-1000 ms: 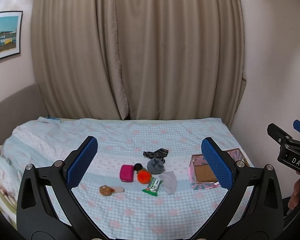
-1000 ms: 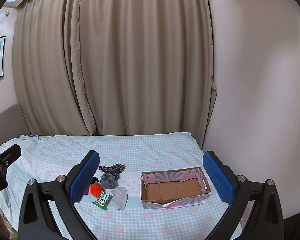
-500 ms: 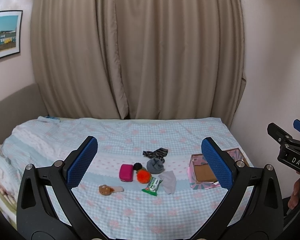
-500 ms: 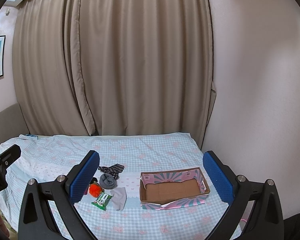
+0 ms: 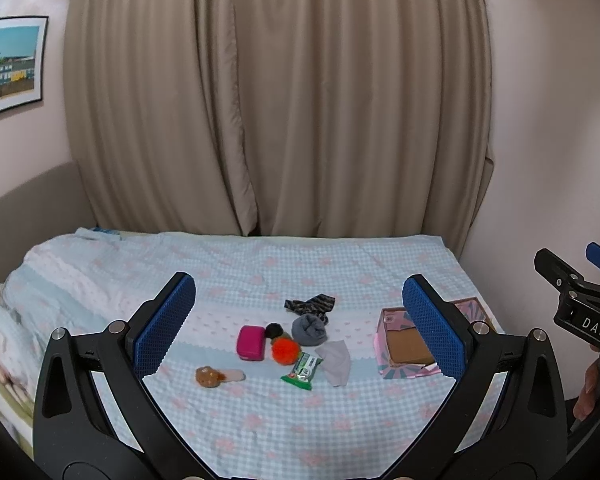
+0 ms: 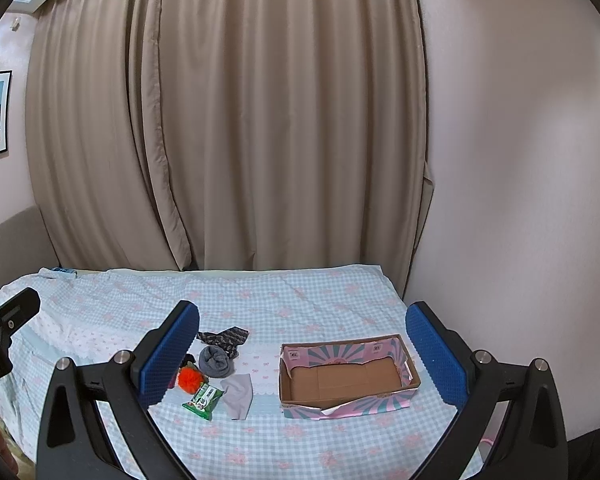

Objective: Organize soft objects

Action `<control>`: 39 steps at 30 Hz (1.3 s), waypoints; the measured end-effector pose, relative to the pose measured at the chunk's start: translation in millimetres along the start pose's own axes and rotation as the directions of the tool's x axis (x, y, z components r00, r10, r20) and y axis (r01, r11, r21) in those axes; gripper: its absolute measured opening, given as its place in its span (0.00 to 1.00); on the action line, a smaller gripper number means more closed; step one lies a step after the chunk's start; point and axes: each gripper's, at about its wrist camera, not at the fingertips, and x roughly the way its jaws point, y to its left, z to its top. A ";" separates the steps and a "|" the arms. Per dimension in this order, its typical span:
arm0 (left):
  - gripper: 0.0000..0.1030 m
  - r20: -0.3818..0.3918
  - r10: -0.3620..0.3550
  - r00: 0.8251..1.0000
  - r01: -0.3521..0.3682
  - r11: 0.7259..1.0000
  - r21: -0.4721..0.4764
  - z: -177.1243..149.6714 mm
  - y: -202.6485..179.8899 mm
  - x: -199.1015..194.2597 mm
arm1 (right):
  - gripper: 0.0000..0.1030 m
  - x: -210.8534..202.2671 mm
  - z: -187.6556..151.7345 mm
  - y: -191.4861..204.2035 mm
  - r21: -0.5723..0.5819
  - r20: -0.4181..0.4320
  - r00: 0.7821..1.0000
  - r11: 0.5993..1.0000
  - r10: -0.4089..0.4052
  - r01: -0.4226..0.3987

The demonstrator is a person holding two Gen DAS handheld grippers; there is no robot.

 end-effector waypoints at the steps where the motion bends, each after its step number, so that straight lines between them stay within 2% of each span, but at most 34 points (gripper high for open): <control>1: 1.00 -0.001 0.000 1.000 0.000 1.000 -0.001 0.3 -0.1 0.3 | 1.00 0.2 0.2 -0.7 -0.001 0.000 1.000 1.000 0.001 -0.001; 8: 1.00 -0.001 0.015 1.000 -0.015 1.000 -0.022 1.6 0.5 1.5 | 1.00 5.2 2.1 -6.5 -0.007 0.003 1.000 1.000 0.014 -0.014; 14: 1.00 -0.045 0.071 0.996 -0.073 0.997 -0.040 -6.9 5.9 14.8 | 1.00 20.1 -3.4 -6.9 -0.022 -0.026 0.997 0.997 0.068 -0.068; 20: 1.00 -0.111 0.086 0.990 -0.094 0.993 -0.073 -22.6 51.7 45.1 | 1.00 40.3 -17.8 14.7 0.000 -0.051 0.995 0.996 0.091 -0.091; 27: 1.00 -0.202 0.050 0.978 -0.059 0.997 -0.042 -32.6 116.2 106.2 | 1.00 81.1 -27.9 75.2 0.061 -0.115 0.990 0.995 0.082 -0.075; 31: 1.00 -0.274 0.003 0.962 -0.009 1.000 -0.022 -39.4 151.2 162.9 | 1.00 116.2 -35.5 112.5 0.084 -0.163 0.985 0.996 0.056 -0.043; 34: 1.00 -0.332 -0.042 0.942 0.038 0.999 -0.016 -50.9 170.9 211.5 | 1.00 153.8 -45.8 137.3 0.116 -0.208 0.977 0.993 0.046 -0.022; 38: 1.00 -0.412 -0.086 0.907 0.093 0.996 -0.002 -82.4 181.8 283.0 | 1.00 203.2 -68.8 156.5 0.175 -0.268 0.963 0.985 0.040 0.008; 39: 1.00 -0.437 -0.099 0.894 0.106 0.994 -0.007 -94.2 184.0 305.9 | 1.00 222.2 -78.4 160.8 0.187 -0.296 0.955 0.982 0.032 0.026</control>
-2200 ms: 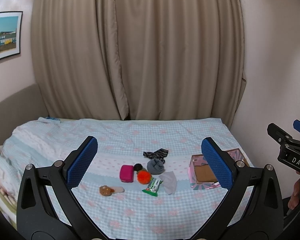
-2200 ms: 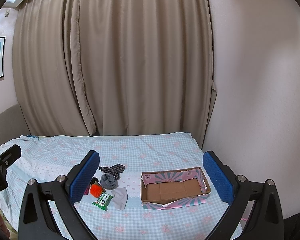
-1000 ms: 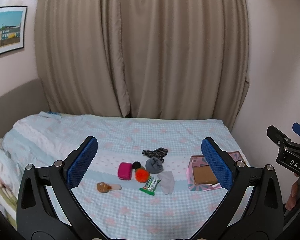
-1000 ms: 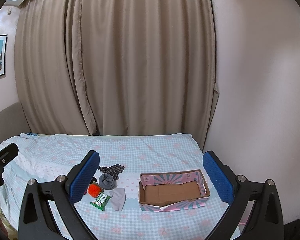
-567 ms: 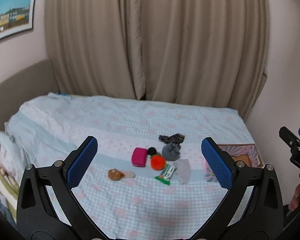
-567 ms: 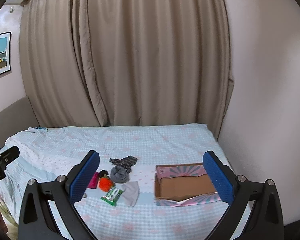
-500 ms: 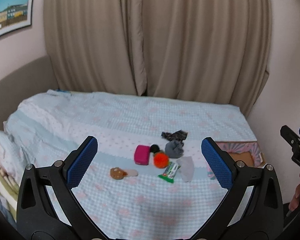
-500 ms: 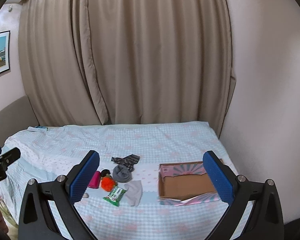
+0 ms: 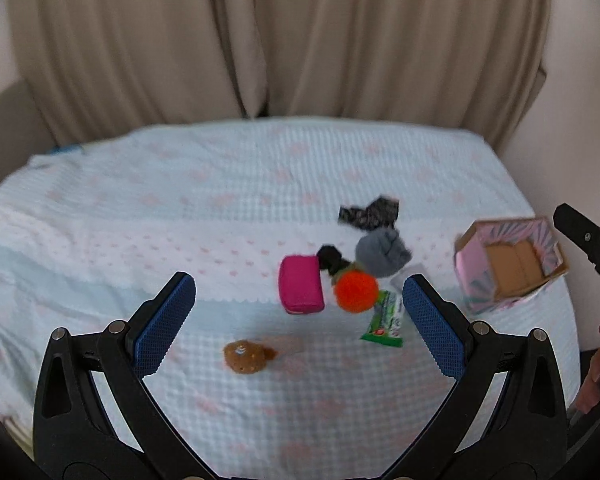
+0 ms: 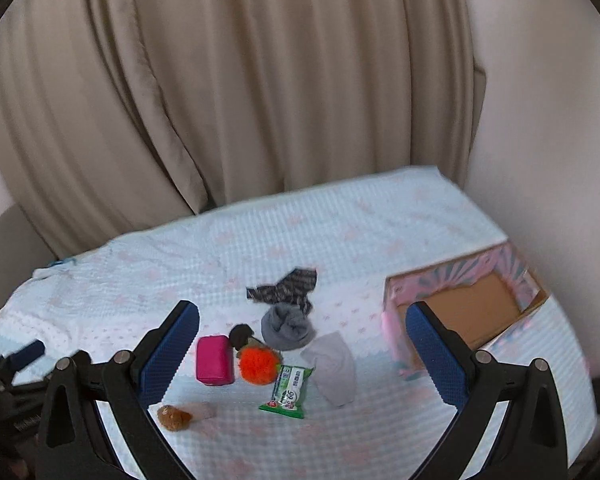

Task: Organize soft objects
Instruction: 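Grasp the grey fuzzy sock ball with the right tool while the left tool grasps the pink pouch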

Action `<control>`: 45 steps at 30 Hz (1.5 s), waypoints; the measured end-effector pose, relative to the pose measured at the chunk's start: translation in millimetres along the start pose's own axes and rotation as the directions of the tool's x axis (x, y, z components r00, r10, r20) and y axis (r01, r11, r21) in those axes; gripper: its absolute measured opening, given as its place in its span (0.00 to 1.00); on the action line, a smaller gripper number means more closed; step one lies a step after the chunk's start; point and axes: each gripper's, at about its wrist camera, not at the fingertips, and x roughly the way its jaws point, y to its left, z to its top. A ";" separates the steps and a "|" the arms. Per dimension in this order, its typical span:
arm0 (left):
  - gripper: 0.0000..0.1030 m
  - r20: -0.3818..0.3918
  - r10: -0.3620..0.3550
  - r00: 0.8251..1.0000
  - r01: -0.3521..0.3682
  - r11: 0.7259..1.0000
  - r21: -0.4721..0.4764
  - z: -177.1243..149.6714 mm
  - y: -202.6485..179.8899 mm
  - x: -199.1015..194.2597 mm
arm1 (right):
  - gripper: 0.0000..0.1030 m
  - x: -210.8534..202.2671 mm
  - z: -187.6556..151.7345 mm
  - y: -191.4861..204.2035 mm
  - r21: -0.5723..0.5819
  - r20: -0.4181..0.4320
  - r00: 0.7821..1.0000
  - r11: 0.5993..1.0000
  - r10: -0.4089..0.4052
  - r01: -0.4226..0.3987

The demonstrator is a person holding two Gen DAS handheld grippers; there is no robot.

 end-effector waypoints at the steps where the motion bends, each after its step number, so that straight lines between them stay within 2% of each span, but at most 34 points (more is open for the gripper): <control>1: 1.00 -0.020 -0.008 1.000 0.008 1.000 0.000 -1.8 0.2 17.7 | 1.00 17.3 -4.5 2.4 0.016 -0.025 1.000 1.000 -0.004 0.004; 5: 1.00 -0.101 -0.011 0.995 0.010 1.000 -0.009 -9.2 3.3 95.7 | 1.00 80.4 -20.5 5.1 0.074 -0.107 0.994 0.997 -0.005 0.013; 10: 1.00 -0.180 -0.005 0.984 -0.004 0.999 -0.047 -21.8 7.3 180.1 | 1.00 164.0 -43.0 14.2 0.053 -0.190 0.982 0.999 0.002 0.008; 16: 0.98 -0.273 0.014 0.962 -0.023 0.999 -0.028 -39.9 0.0 255.8 | 1.00 256.9 -70.4 12.2 0.138 -0.301 0.951 0.990 0.063 -0.022; 22: 0.90 -0.339 0.037 0.940 -0.039 0.999 -0.001 -51.4 -8.7 303.3 | 1.00 319.1 -81.5 19.4 0.124 -0.364 0.927 0.991 0.086 -0.043; 23: 0.89 -0.351 0.040 0.936 -0.042 0.999 0.002 -53.8 -9.5 309.1 | 0.97 325.4 -82.2 18.5 0.122 -0.375 0.923 0.992 0.087 -0.043; 24: 0.86 -0.362 0.045 0.931 -0.047 0.999 0.003 -56.5 -10.0 314.1 | 0.88 333.4 -83.6 18.9 0.125 -0.387 0.917 0.991 0.097 -0.052; 27: 0.71 -0.396 0.042 0.917 -0.053 0.998 -0.018 -63.1 -6.7 324.8 | 0.71 347.5 -84.7 16.7 0.136 -0.409 0.905 0.989 0.116 -0.065; 30: 0.64 -0.390 0.041 0.920 -0.055 0.998 -0.024 -63.5 -5.6 324.9 | 0.61 348.8 -84.2 13.5 0.141 -0.406 0.906 0.988 0.117 -0.064; 39: 0.47 -0.381 0.001 0.924 -0.026 0.998 -0.059 -58.1 7.6 315.0 | 0.42 344.0 -81.5 15.8 0.111 -0.407 0.908 0.992 0.103 -0.062; 45: 0.45 -0.352 0.003 0.936 -0.033 0.996 -0.079 -47.1 16.3 286.6 | 0.41 320.0 -69.8 17.1 0.136 -0.377 0.918 0.988 0.121 -0.075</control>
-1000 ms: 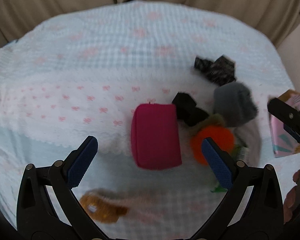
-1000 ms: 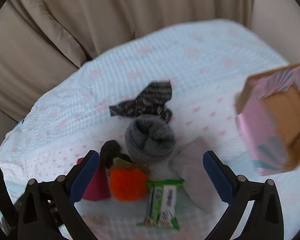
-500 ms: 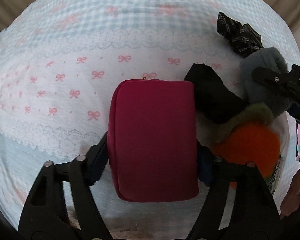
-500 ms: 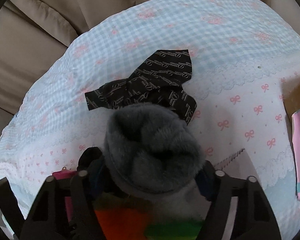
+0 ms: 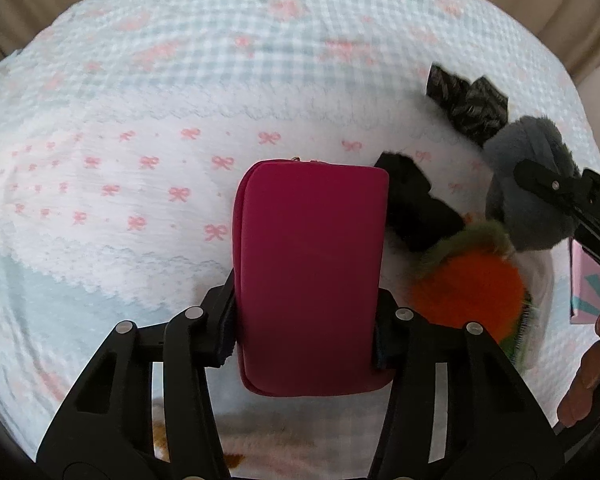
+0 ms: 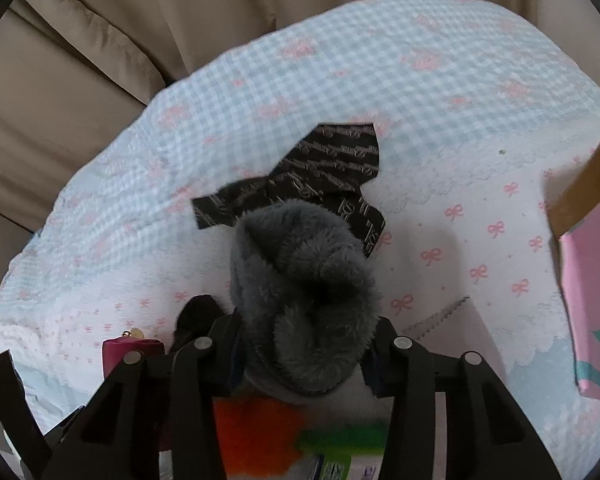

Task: Organize soft objects
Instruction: 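Grasp the grey fuzzy sock ball with the right tool while the left tool grasps the pink pouch, then carry the pink pouch and grey sock ball over the box with both tools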

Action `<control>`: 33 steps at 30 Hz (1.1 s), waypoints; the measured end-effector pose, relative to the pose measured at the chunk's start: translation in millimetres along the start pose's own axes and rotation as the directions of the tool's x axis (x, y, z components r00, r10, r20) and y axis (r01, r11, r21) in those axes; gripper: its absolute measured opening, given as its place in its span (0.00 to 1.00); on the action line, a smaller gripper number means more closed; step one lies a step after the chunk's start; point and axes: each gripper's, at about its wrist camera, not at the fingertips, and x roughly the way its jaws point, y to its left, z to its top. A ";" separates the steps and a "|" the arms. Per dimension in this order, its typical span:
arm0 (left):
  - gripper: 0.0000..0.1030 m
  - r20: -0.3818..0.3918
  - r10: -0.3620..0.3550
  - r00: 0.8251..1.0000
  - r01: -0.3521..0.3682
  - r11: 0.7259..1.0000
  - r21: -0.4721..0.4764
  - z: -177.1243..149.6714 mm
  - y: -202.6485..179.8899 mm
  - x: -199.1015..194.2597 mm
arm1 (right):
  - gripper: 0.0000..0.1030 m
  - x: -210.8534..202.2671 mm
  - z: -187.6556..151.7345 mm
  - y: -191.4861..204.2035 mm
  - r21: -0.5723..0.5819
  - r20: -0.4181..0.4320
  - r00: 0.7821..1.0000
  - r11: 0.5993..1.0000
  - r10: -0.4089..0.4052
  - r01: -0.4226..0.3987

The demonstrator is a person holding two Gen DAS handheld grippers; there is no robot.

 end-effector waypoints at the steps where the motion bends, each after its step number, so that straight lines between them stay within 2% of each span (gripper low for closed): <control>1: 0.45 0.007 0.001 1.000 -0.001 1.000 -0.003 0.4 -0.6 -5.9 | 0.41 -5.4 -0.1 1.3 0.001 0.005 1.000 1.000 0.003 -0.003; 7: 0.45 0.061 -0.013 0.998 0.015 1.000 -0.026 0.1 -1.1 -75.1 | 0.41 -73.4 3.4 15.0 -0.010 0.066 0.998 1.000 0.016 -0.015; 9: 0.45 0.082 -0.020 0.996 0.023 0.999 -0.033 0.3 -1.5 -103.2 | 0.41 -108.2 4.6 21.9 -0.028 0.091 0.996 1.000 0.015 -0.013; 18: 0.45 0.212 -0.040 0.976 0.033 0.999 0.038 -14.2 -31.6 -242.8 | 0.41 -242.9 -1.7 21.4 -0.034 0.179 0.983 0.999 0.038 -0.032; 26: 0.45 0.255 -0.061 0.965 0.052 0.998 0.042 -46.2 -101.2 -305.3 | 0.41 -327.8 -11.2 -32.1 -0.016 0.241 0.970 0.999 0.033 -0.030; 33: 0.45 0.289 -0.051 0.956 0.052 0.999 0.003 -76.6 -187.2 -339.6 | 0.41 -379.3 -5.5 -108.2 -0.103 0.247 0.969 0.995 0.030 -0.004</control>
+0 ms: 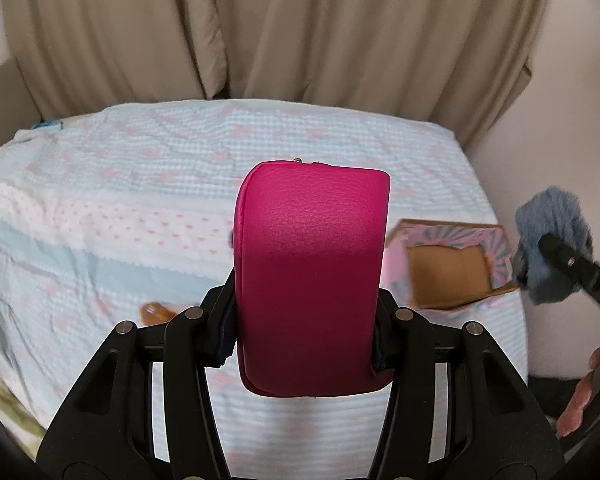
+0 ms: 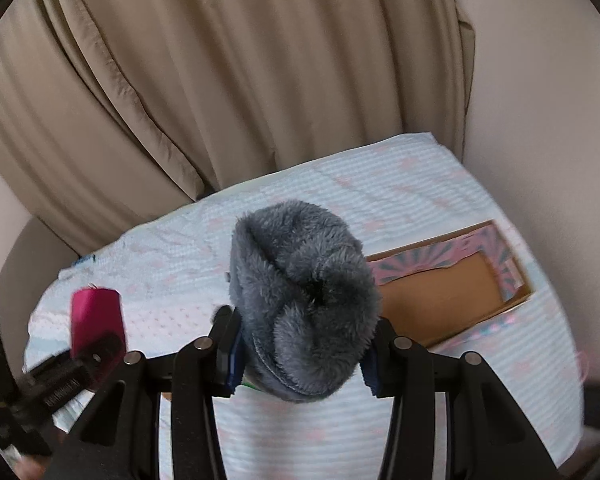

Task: Organize soft objects
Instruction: 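Carry the pink pouch and grey sock ball over the box with both tools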

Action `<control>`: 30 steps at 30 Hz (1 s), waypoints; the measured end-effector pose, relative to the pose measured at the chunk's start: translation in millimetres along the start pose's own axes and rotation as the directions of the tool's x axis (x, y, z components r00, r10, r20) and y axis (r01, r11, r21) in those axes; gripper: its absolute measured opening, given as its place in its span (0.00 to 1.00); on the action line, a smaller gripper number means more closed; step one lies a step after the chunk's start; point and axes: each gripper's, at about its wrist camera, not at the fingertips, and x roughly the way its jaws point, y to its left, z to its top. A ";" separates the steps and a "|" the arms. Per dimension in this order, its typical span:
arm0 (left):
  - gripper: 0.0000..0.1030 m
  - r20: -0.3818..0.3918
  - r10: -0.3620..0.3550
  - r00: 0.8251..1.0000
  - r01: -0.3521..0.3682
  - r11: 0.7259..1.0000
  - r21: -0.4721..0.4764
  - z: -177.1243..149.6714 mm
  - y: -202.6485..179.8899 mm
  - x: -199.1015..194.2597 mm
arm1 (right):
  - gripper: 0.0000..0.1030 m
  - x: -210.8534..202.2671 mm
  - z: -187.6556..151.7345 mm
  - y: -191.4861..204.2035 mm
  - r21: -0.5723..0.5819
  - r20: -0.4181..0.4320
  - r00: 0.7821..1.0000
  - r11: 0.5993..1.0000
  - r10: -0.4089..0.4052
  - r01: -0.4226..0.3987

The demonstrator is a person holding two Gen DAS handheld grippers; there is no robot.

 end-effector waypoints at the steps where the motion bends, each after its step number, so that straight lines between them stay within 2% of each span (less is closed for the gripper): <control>1: 0.45 0.002 0.006 1.000 -0.006 1.000 -0.001 -2.8 -11.4 -2.1 | 0.41 -4.3 0.5 -12.9 -0.010 -0.004 1.000 1.000 0.003 -0.003; 5: 0.45 0.003 0.009 1.000 -0.009 0.999 -0.034 -10.7 -63.5 -0.4 | 0.41 -14.4 7.5 -65.7 -0.043 -0.023 1.000 0.999 0.008 -0.009; 7: 0.45 -0.016 -0.007 1.000 0.007 0.998 -0.058 -12.3 -87.7 9.3 | 0.41 -12.0 11.7 -89.9 -0.065 -0.043 0.999 0.998 0.006 -0.009; 10: 0.45 -0.048 -0.019 0.999 0.017 0.999 -0.046 -13.7 -122.4 27.7 | 0.41 -2.8 19.5 -126.2 -0.072 -0.074 0.997 0.997 -0.004 -0.002; 19: 0.45 -0.188 -0.022 0.982 0.028 0.999 0.030 -15.4 -203.9 119.2 | 0.41 56.2 30.1 -199.6 -0.042 -0.187 0.981 0.998 -0.046 0.038; 25: 0.45 -0.285 -0.020 0.958 0.045 0.996 0.083 -12.7 -244.8 191.8 | 0.41 111.6 35.8 -239.2 -0.016 -0.292 0.953 0.997 -0.079 0.078; 30: 0.45 -0.367 -0.016 0.930 0.059 0.992 0.107 -14.3 -264.9 252.4 | 0.41 167.2 35.1 -262.7 0.033 -0.398 0.914 0.995 -0.078 0.099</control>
